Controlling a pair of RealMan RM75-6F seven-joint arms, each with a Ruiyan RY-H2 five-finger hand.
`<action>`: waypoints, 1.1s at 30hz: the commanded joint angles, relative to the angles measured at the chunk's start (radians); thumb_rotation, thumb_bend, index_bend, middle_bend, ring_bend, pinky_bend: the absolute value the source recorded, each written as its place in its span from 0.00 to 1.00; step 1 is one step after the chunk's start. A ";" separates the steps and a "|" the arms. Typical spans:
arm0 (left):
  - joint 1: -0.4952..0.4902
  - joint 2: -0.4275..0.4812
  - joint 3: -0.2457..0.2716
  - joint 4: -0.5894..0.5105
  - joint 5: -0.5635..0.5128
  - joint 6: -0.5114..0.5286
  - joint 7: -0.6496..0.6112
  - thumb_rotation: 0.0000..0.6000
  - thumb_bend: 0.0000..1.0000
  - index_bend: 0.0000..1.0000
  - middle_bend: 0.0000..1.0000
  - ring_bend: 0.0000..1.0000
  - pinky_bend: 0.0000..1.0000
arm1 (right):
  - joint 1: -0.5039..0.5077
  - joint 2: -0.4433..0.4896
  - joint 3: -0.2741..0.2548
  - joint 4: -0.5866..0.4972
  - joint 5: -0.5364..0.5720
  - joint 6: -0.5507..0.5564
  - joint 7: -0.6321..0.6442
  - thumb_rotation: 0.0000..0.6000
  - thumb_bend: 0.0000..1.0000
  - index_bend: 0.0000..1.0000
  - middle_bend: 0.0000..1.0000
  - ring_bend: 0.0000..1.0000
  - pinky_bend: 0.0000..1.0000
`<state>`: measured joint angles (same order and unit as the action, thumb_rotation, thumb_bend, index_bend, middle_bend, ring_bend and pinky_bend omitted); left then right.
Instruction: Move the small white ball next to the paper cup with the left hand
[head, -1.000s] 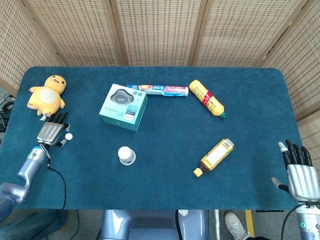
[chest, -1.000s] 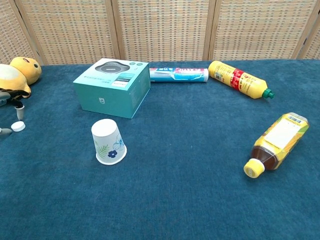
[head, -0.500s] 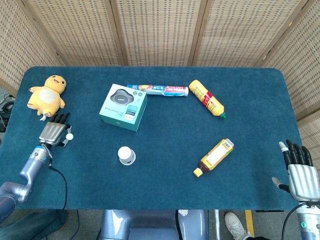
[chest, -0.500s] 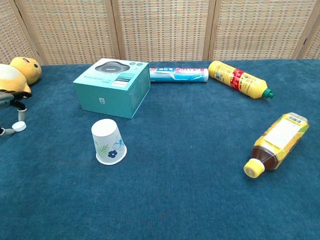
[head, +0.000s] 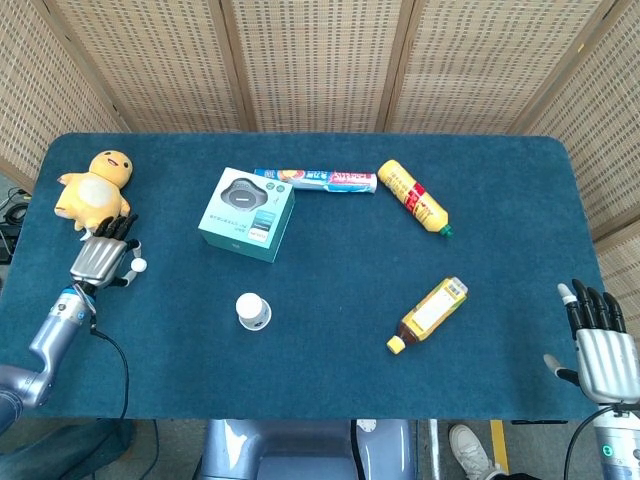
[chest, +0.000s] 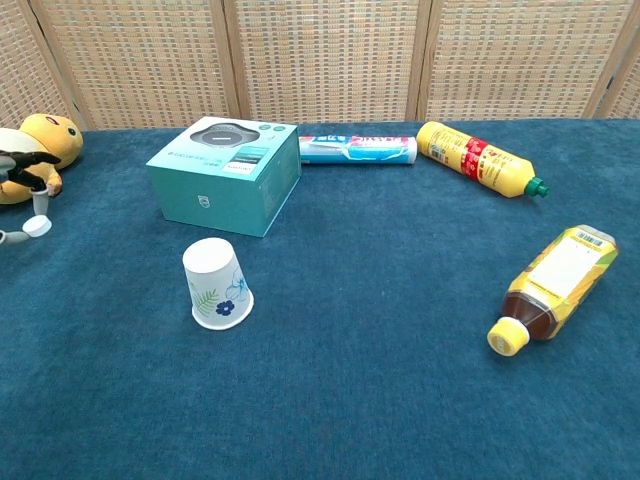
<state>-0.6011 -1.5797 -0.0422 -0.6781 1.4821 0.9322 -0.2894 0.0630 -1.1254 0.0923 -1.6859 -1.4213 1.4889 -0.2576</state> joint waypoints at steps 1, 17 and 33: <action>0.013 0.083 -0.001 -0.122 0.040 0.107 -0.014 1.00 0.34 0.50 0.00 0.00 0.00 | 0.000 0.001 0.000 -0.001 -0.001 0.001 0.002 1.00 0.00 0.00 0.00 0.00 0.00; -0.093 0.425 -0.088 -0.961 0.072 0.135 0.342 1.00 0.34 0.49 0.00 0.00 0.00 | 0.005 0.007 0.011 -0.001 0.019 -0.006 0.017 1.00 0.00 0.00 0.00 0.00 0.00; -0.386 0.145 -0.133 -1.090 -0.536 -0.087 1.090 1.00 0.34 0.48 0.00 0.00 0.00 | 0.012 0.012 0.018 0.010 0.052 -0.029 0.029 1.00 0.00 0.01 0.00 0.00 0.00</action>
<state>-0.9087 -1.3420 -0.1758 -1.7729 1.0764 0.8713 0.6913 0.0750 -1.1138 0.1101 -1.6763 -1.3698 1.4598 -0.2289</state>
